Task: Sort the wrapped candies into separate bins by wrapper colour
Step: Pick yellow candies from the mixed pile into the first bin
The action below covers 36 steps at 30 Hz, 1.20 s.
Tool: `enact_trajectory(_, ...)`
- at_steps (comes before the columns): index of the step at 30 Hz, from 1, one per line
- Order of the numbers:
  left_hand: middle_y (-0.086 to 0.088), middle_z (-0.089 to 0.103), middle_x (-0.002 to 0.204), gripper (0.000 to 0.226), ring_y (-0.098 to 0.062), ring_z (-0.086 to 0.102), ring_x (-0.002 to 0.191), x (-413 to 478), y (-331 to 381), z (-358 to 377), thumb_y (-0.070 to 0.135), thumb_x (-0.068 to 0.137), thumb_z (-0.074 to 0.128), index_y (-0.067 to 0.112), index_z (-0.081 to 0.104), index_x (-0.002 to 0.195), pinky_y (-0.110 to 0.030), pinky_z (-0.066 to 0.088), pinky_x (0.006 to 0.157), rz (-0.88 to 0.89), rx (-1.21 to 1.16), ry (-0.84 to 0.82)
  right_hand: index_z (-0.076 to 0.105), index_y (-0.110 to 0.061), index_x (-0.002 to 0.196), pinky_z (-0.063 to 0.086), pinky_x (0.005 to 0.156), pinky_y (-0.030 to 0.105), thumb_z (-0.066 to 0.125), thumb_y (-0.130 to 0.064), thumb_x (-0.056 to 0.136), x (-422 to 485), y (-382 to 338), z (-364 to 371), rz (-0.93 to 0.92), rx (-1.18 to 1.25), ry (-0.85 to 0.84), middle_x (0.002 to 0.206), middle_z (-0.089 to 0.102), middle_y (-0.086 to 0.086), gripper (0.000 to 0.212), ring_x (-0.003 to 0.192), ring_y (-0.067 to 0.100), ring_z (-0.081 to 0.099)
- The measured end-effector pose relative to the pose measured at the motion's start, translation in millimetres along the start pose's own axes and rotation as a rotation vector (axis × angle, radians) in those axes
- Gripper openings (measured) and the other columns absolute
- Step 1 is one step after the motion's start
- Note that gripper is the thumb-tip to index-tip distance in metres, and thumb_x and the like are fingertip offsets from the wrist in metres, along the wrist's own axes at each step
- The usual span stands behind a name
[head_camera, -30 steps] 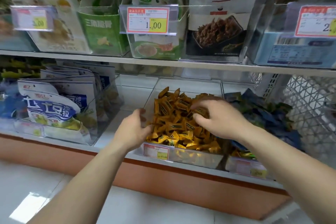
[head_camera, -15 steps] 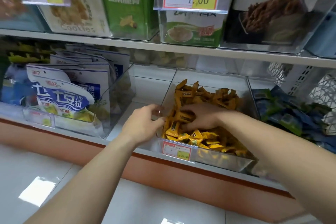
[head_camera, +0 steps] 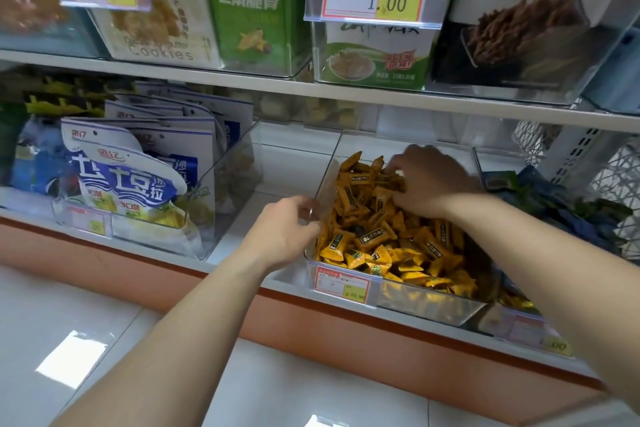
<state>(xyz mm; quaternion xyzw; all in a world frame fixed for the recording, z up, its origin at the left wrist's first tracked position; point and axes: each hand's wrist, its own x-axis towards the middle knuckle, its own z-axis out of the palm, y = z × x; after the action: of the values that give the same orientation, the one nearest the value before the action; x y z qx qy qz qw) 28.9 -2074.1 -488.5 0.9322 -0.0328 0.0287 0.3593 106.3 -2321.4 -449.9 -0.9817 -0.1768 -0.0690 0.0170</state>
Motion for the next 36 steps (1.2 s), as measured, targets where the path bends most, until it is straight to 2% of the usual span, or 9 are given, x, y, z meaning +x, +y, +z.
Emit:
enact_trajectory(3,0.012,0.065,0.108,0.034,-0.011,0.062,0.096,-0.5,0.6,0.1,0.027,0.091,0.064,0.024,0.064,0.125,-0.02,0.044,0.081,0.007,-0.009,-0.007,0.066,-0.037,0.103,0.048,0.079,0.035,0.06,-0.037,0.09,0.4,-40.2,10.3,-0.17,0.295,-0.193,0.107,0.063,-0.014,0.015,0.101,0.013,0.06)
enact_trajectory(6,0.008,0.066,0.117,0.038,-0.013,0.062,0.101,-2.1,0.2,-0.4,0.026,0.093,0.062,0.022,0.061,0.13,-0.024,0.049,0.085,0.009,-0.01,-0.021,0.069,-0.021,0.116,0.056,0.088,0.042,0.054,-0.035,0.094,7.0,-56.0,31.1,-0.121,0.182,-0.558,0.114,0.069,0.002,0.03,0.102,0.022,0.064)
enact_trajectory(8,0.007,0.066,0.12,0.04,-0.015,0.063,0.101,-2.8,-1.0,-1.0,0.028,0.094,0.061,0.023,0.06,0.133,-0.026,0.049,0.086,0.018,-0.009,-0.033,0.068,-0.017,0.116,0.055,0.082,0.036,0.056,-0.039,0.093,11.2,-53.7,39.6,-0.053,0.15,-0.64,0.111,0.07,0.008,0.035,0.095,0.021,0.065)
enact_trajectory(11,0.01,0.067,0.117,0.038,-0.013,0.064,0.096,-2.3,-2.6,-1.1,0.029,0.096,0.06,0.025,0.059,0.134,-0.023,0.045,0.081,0.024,-0.028,-0.041,0.063,-0.021,0.123,0.055,0.083,0.033,0.064,-0.039,0.088,15.6,-46.9,48.2,-0.05,0.178,-0.636,0.117,0.068,0.003,0.039,0.097,0.018,0.063)
enact_trajectory(14,0.01,0.067,0.117,0.038,-0.012,0.063,0.096,-1.7,-3.6,0.2,0.029,0.096,0.059,0.026,0.059,0.133,-0.02,0.043,0.079,0.017,-0.043,-0.046,0.046,-0.03,0.14,0.052,0.093,0.036,0.076,-0.034,0.079,14.6,-41.5,51.4,-0.046,0.278,-0.58,0.129,0.053,-0.008,0.067,0.112,0.017,0.055)
enact_trajectory(19,0.012,0.066,0.116,0.037,-0.011,0.061,0.097,-2.4,-3.9,0.5,0.026,0.095,0.059,0.026,0.059,0.132,-0.016,0.04,0.075,0.015,-0.067,-0.046,0.051,-0.018,0.13,0.047,0.065,0.025,0.077,-0.037,0.078,20.8,-33.5,54.7,0.005,0.25,-0.598,0.108,0.06,-0.005,0.061,0.087,0.01,0.056)
enact_trajectory(24,0.015,0.062,0.111,0.037,-0.01,0.058,0.098,-3.1,-4.6,0.0,0.025,0.095,0.058,0.026,0.059,0.132,-0.014,0.039,0.073,0.019,-0.083,-0.061,0.036,-0.024,0.151,0.046,0.1,0.033,0.07,-0.037,0.083,19.7,-36.1,66.1,-0.009,0.28,-0.633,0.146,0.048,0.002,0.077,0.126,0.021,0.05)
enact_trajectory(29,0.013,0.063,0.112,0.036,-0.009,0.059,0.095,-3.0,-2.8,0.7,0.025,0.095,0.058,0.027,0.059,0.131,-0.008,0.038,0.068,0.011,-0.097,-0.066,0.039,-0.026,0.149,0.047,0.099,0.033,0.072,-0.036,0.08,19.3,-34.8,64.7,0.028,0.347,-0.622,0.142,0.052,-0.002,0.077,0.121,0.019,0.052)
enact_trajectory(36,0.019,0.061,0.103,0.033,-0.001,0.059,0.087,-3.0,-3.1,-1.4,0.03,0.093,0.063,0.028,0.061,0.126,-0.008,0.039,0.066,0.008,-0.115,-0.065,0.067,-0.027,0.108,0.05,0.077,0.029,0.071,-0.039,0.086,20.8,-31.9,51.2,-0.042,0.303,-0.605,0.104,0.063,-0.009,0.025,0.093,0.01,0.058)
